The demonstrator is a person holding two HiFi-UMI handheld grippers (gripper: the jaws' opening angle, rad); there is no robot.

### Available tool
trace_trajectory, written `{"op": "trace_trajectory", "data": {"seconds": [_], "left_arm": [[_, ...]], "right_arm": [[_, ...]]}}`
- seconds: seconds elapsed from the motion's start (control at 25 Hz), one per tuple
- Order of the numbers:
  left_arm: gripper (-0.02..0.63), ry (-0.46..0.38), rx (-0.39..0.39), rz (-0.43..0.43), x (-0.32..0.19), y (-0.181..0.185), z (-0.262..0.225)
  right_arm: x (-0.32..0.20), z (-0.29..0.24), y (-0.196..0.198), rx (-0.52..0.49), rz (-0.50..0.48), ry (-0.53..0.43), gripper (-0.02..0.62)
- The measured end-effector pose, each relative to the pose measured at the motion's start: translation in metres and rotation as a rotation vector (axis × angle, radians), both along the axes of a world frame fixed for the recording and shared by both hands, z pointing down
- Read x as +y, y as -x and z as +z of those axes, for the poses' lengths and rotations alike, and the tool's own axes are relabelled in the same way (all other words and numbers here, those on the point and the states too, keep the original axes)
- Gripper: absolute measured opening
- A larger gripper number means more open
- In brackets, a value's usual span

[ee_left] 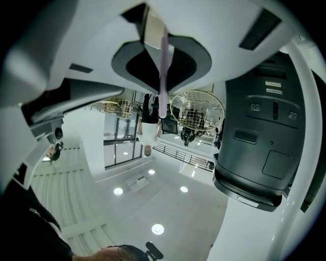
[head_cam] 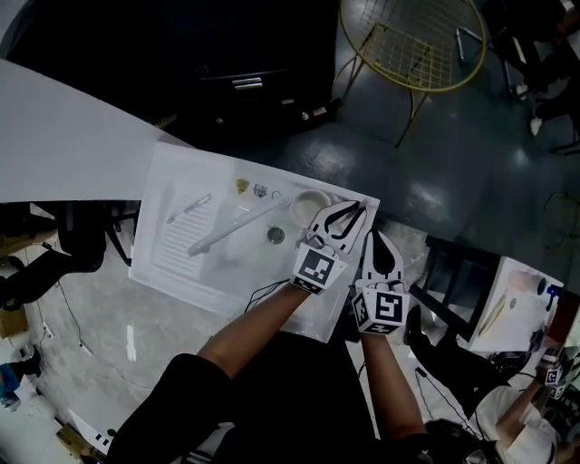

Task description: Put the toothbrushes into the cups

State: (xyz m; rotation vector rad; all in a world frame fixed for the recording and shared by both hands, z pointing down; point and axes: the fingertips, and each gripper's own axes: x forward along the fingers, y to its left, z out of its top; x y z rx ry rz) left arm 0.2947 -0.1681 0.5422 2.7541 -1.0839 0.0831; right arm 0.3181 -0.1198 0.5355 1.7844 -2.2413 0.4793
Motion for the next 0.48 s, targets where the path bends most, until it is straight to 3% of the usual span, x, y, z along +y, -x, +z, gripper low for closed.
{"op": "trace_trajectory", "data": {"seconds": [0.24,0.48], "left_arm": [[0.058,0.088,-0.003,-0.010,-0.005,0.006,0.024],[0.058,0.081,-0.022,0.018,-0.001,0.003,0.030]], "right_arm": [[0.001,-0.002,-0.001,-0.024,0.005,-0.006,0.020],[0.008,-0.001,-0.008,-0.040,0.022,-0.006,0.020]]}}
